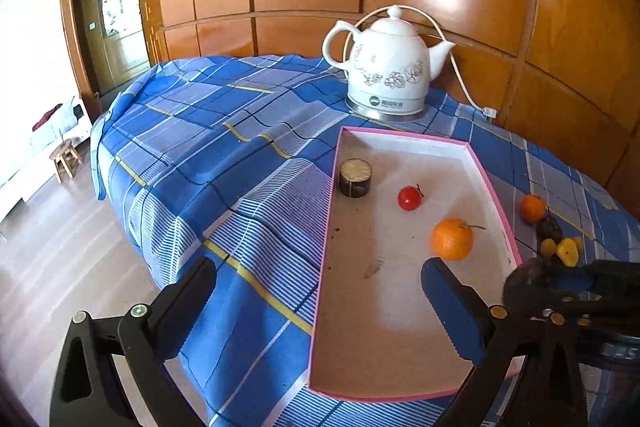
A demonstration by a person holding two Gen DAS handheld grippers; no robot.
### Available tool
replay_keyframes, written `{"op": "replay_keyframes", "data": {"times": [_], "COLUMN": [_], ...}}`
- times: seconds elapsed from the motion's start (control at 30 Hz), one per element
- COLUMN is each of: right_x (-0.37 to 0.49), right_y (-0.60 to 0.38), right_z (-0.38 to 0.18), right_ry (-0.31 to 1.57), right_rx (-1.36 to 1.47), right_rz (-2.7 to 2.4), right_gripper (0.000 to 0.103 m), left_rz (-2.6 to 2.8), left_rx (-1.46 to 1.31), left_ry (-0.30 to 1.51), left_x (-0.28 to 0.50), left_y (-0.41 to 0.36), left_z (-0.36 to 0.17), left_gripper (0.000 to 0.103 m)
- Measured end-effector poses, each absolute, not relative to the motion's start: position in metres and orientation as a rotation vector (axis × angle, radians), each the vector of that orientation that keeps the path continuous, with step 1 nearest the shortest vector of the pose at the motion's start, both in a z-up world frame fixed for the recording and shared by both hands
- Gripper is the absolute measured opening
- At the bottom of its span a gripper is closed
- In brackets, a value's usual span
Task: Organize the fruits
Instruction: 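Carry the dark round fruit to the tray and release it with the right gripper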
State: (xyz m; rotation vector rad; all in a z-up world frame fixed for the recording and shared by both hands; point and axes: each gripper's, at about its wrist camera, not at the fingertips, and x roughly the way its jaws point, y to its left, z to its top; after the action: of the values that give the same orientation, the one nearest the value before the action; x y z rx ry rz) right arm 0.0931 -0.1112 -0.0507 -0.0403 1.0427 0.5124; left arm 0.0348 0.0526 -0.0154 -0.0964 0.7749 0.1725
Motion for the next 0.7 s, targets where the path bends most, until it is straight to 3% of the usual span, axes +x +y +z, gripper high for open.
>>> {"op": "replay_keyframes", "data": {"times": [0.27, 0.4, 0.7], "right_x": [0.118, 0.117, 0.096], "right_y": [-0.11, -0.118, -0.136], "right_z": [-0.072, -0.069, -0.047], "right_ry": [1.072, 1.049, 0.977], "right_rx": [0.0, 0.066, 0.096], "right_rz": [0.426, 0.441, 0.397], "right_gripper": [0.047, 0.058, 0.058], "left_rz": [0.154, 0.153, 0.122], "left_rx": [-0.123, -0.121, -0.112], "left_ry": [0.769, 0.772, 0.782], "left_x": [0.031, 0.029, 0.029], "left_y": [0.061, 0.061, 0.054], "left_z": [-0.017, -0.019, -0.019], "left_gripper": [0.103, 0.103, 0.103]}}
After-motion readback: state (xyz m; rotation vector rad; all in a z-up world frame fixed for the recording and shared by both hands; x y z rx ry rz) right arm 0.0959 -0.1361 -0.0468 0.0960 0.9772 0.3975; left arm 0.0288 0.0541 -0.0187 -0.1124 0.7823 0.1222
